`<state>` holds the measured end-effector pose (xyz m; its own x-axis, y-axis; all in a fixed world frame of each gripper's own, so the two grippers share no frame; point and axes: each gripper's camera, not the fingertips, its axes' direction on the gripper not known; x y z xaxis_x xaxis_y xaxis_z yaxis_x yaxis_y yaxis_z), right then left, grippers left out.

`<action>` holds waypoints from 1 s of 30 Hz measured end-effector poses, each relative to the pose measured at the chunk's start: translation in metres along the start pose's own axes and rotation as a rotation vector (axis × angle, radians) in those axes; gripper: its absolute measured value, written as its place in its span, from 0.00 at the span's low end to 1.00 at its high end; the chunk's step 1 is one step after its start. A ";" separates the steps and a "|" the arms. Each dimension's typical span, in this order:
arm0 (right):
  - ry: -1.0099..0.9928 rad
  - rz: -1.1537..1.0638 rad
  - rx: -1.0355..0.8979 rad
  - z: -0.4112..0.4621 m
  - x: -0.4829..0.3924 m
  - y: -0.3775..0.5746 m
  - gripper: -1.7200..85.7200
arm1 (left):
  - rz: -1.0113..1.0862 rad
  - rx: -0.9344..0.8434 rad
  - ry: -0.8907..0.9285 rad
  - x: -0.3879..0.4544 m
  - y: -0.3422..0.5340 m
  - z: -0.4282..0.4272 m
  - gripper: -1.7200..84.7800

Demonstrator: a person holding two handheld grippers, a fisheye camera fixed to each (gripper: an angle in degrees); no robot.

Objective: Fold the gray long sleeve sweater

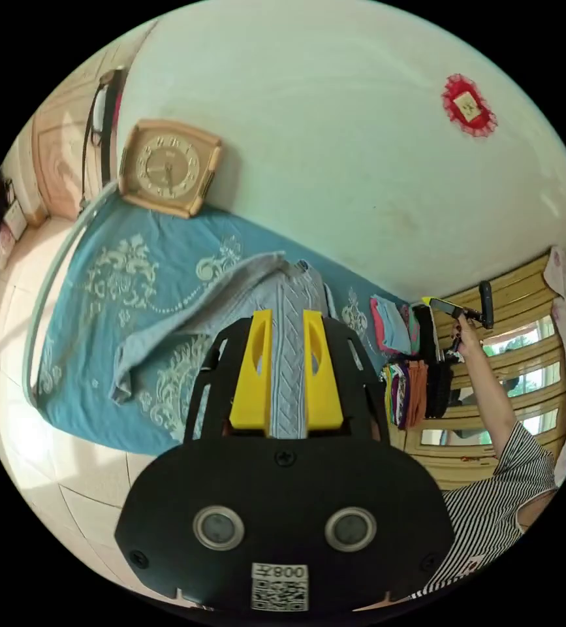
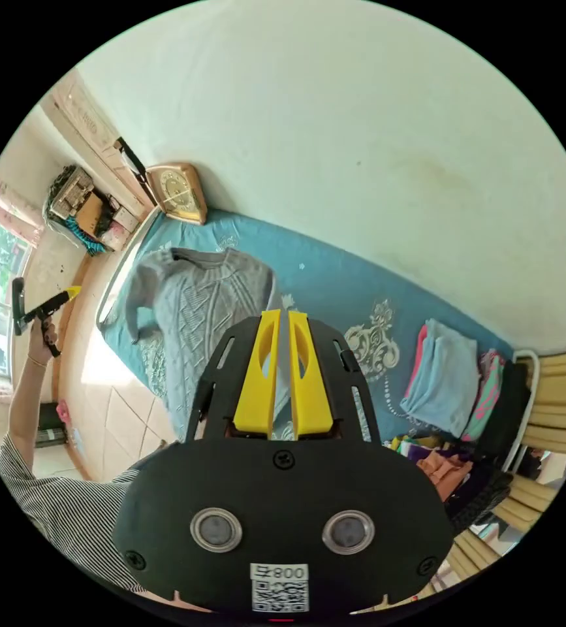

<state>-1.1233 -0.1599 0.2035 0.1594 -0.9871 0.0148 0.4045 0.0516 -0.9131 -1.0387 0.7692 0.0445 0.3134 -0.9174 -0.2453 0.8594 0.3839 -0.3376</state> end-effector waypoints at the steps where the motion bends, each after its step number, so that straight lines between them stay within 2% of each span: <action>1: -0.052 0.040 -0.029 0.039 0.019 0.022 0.04 | -0.076 -0.104 0.006 -0.042 0.042 0.046 0.10; 2: -0.081 0.059 -0.051 0.059 0.028 0.035 0.04 | -0.114 -0.162 0.004 -0.063 0.065 0.069 0.10; 4: -0.198 0.154 -0.181 0.140 0.061 0.099 0.04 | -0.278 -0.393 0.024 -0.134 0.166 0.148 0.10; 7: -0.291 0.304 -0.378 0.230 0.086 0.192 0.05 | -0.515 -0.442 0.107 -0.193 0.280 0.201 0.10; 9: -0.376 0.402 -0.434 0.267 0.093 0.241 0.05 | -0.579 -0.470 0.116 -0.214 0.326 0.228 0.10; 13: -0.449 0.490 -0.541 0.332 0.087 0.306 0.07 | -0.519 -0.547 0.087 -0.235 0.374 0.293 0.11; 20: -0.428 0.393 -0.596 0.404 0.071 0.333 0.08 | -0.370 -0.574 0.063 -0.260 0.428 0.388 0.12; 26: -0.387 0.379 -0.496 0.439 0.087 0.370 0.09 | -0.301 -0.571 -0.008 -0.299 0.516 0.449 0.12; 30: -0.392 0.378 -0.368 0.454 0.095 0.399 0.10 | -0.300 -0.464 0.101 -0.323 0.582 0.475 0.12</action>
<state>-0.5382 -0.1644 0.0251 0.5745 -0.7793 -0.2505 -0.0675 0.2599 -0.9633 -0.4476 1.2397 0.3592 0.0233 -0.9876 -0.1551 0.6300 0.1350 -0.7647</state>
